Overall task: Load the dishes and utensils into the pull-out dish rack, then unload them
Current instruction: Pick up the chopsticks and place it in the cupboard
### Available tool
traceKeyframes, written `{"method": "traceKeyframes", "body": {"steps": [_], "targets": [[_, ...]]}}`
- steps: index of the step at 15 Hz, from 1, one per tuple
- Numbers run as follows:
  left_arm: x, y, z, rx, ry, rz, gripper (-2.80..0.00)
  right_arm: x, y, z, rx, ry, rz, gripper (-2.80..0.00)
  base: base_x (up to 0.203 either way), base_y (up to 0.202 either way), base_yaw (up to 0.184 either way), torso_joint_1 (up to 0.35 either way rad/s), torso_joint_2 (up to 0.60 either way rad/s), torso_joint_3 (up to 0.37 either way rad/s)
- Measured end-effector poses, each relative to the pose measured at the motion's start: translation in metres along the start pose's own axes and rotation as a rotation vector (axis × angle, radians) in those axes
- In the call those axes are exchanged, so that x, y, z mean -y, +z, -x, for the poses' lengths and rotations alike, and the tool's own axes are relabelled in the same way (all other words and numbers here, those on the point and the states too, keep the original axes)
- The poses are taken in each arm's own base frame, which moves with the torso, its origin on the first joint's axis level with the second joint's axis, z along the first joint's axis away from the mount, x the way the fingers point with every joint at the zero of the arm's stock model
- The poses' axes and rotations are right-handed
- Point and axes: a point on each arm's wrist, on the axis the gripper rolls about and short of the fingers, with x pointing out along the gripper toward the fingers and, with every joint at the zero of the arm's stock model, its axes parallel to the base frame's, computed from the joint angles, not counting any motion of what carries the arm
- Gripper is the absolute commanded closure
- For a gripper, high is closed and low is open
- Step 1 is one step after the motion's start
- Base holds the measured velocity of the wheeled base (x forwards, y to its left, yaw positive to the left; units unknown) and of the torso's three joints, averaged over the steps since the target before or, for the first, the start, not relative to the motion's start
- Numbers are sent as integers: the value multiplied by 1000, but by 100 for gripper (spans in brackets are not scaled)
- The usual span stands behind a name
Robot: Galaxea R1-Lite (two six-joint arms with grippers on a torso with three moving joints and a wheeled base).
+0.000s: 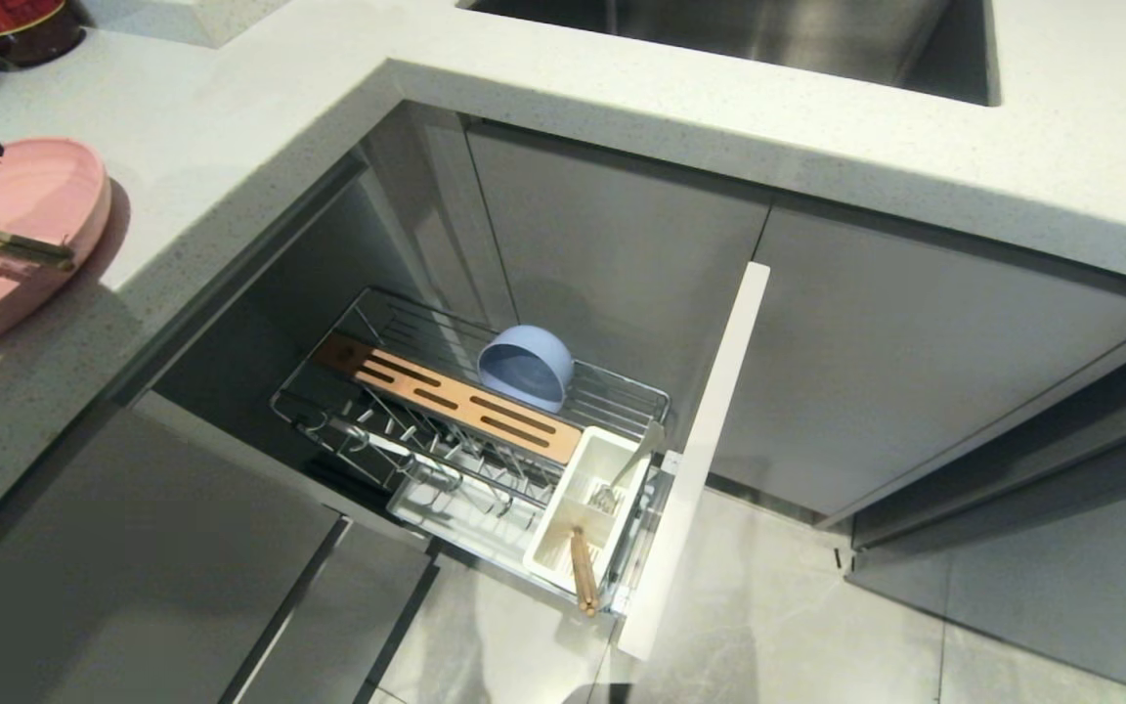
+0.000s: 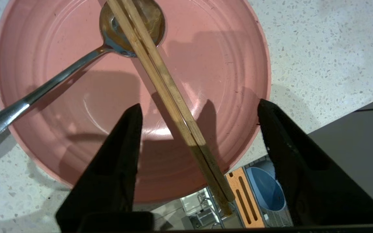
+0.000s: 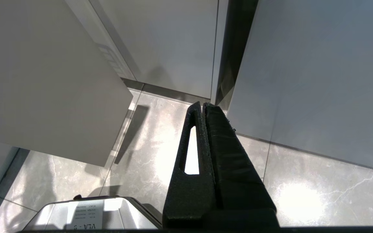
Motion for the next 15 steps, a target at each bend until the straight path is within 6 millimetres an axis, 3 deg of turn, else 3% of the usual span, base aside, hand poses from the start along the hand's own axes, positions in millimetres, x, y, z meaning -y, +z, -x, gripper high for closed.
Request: {"method": "traceKeyframes", "body": {"steps": [15], "targets": [[4,-11,-31,-38,87,25,-280,0,0,0,0,0,0,0,0,0,0,0,0,0]]}}
